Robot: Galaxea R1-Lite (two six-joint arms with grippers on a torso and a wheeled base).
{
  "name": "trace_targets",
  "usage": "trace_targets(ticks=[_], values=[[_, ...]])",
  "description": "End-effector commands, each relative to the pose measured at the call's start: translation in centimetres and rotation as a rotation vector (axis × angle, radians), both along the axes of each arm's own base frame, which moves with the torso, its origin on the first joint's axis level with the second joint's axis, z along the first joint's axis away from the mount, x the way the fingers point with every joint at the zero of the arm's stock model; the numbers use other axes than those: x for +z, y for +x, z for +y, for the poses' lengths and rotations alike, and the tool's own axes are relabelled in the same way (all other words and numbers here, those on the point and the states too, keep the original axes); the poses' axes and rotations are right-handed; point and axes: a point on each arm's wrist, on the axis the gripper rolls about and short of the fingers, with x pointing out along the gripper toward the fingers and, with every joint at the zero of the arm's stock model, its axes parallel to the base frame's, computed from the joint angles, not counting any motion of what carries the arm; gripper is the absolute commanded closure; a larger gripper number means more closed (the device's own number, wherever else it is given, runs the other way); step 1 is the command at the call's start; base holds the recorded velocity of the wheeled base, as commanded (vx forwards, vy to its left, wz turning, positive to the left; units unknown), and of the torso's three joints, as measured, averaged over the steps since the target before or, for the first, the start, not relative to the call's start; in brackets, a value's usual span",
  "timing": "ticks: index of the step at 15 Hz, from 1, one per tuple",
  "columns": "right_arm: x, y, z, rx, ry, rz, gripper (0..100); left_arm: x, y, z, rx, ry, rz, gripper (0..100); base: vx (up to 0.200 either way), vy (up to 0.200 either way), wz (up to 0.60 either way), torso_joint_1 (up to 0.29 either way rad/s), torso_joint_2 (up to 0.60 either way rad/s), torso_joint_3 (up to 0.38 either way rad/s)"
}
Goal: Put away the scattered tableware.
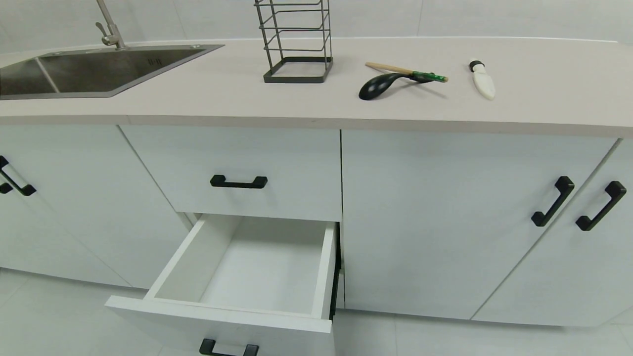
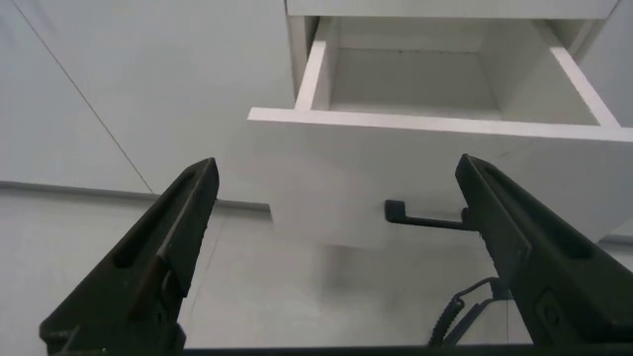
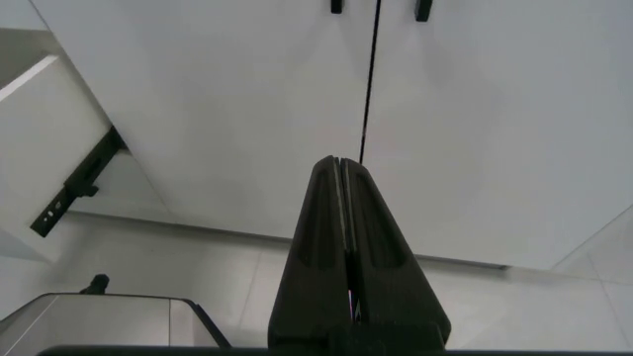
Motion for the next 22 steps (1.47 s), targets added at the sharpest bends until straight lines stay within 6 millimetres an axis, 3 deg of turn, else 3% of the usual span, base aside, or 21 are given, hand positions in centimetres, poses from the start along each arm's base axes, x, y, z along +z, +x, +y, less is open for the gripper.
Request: trace_targets(ticks=[1, 7, 15, 19, 22], values=[[0.01, 0.01, 0.0, 0.0, -0.001, 0.0, 100, 0.0, 0.01, 0.0, 0.002, 0.0, 0.002, 0, 0.0, 0.0, 0.0, 0.0, 0.0, 0.0], [0.0, 0.01, 0.0, 0.0, -0.002, 0.002, 100, 0.0, 0.01, 0.0, 0.002, -0.001, 0.002, 0, 0.0, 0.0, 0.6, 0.002, 0.0, 0.002], [0.0, 0.01, 0.0, 0.0, 0.001, 0.002, 100, 0.02, 0.01, 0.0, 0.005, -0.023, 0.0, 0, 0.0, 0.0, 0.0, 0.0, 0.0, 0.0], [0.0, 0.01, 0.0, 0.0, 0.001, 0.002, 100, 0.02, 0.01, 0.01, 0.004, -0.027, -0.001, 0, 0.2, -0.05, 0.0, 0.004, 0.0, 0.005], [0.0, 0.01, 0.0, 0.0, -0.001, 0.002, 100, 0.02, 0.01, 0.0, 0.004, -0.029, -0.001, 0, 0.0, 0.0, 0.0, 0.0, 0.0, 0.0]])
